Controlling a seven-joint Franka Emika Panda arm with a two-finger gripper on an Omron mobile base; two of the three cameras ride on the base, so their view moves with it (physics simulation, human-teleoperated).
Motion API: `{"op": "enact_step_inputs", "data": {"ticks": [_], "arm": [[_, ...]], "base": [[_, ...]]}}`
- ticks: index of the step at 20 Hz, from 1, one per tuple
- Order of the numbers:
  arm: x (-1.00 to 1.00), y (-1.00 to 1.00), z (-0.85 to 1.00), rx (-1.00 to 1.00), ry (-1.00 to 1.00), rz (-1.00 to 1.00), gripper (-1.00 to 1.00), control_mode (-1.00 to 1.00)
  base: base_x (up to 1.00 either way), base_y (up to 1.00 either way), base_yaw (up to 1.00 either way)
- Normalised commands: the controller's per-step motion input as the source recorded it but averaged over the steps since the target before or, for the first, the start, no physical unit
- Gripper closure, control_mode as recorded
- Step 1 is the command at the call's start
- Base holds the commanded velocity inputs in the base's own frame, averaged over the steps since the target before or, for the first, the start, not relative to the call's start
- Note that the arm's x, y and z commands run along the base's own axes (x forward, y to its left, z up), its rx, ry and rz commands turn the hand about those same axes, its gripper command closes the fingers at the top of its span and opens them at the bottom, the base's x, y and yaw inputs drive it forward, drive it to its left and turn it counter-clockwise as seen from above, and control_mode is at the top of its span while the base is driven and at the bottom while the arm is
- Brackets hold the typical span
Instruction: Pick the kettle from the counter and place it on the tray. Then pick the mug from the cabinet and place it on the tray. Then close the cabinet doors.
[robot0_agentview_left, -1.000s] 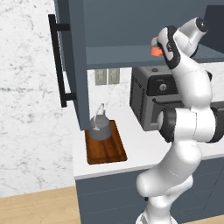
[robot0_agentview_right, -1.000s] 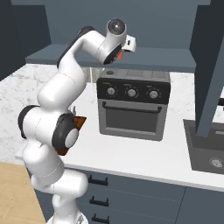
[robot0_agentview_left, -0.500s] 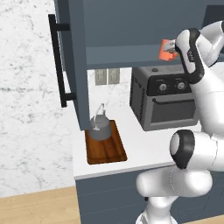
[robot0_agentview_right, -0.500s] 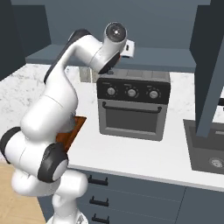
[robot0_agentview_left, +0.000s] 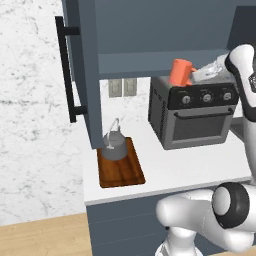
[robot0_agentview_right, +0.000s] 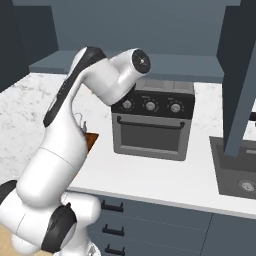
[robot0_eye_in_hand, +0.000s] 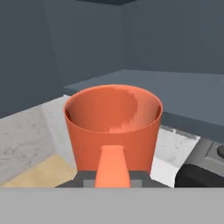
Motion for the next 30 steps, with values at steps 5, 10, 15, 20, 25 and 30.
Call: {"op": "enact_step_inputs", "data": {"ticks": [5,10,15,20,25,30], "arm": [[-0.41,0.53,-0.17,-0.02,0.0,0.72,1.0,-1.0],[0.0,0.01,0.0,0.0,0.0,0.02,1.0,-1.0],[-0.03,0.03,-0.11,0.0,0.01,0.0,1.0,-1.0],[-0.38,0.5,-0.84,-0.05,-0.02,0.0,1.0,-1.0],[-0.51,0.63,-1.0,-0.06,-0.06,0.0,1.0,-1.0],[-0.21,0.38,-1.0,-0.01,0.0,0.0,1.0,-1.0]], "base": [[0.0,0.0,0.0],[0.0,0.0,0.0],[0.0,0.0,0.0],[0.0,0.0,0.0],[0.0,0.0,0.0],[0.0,0.0,0.0]]}}
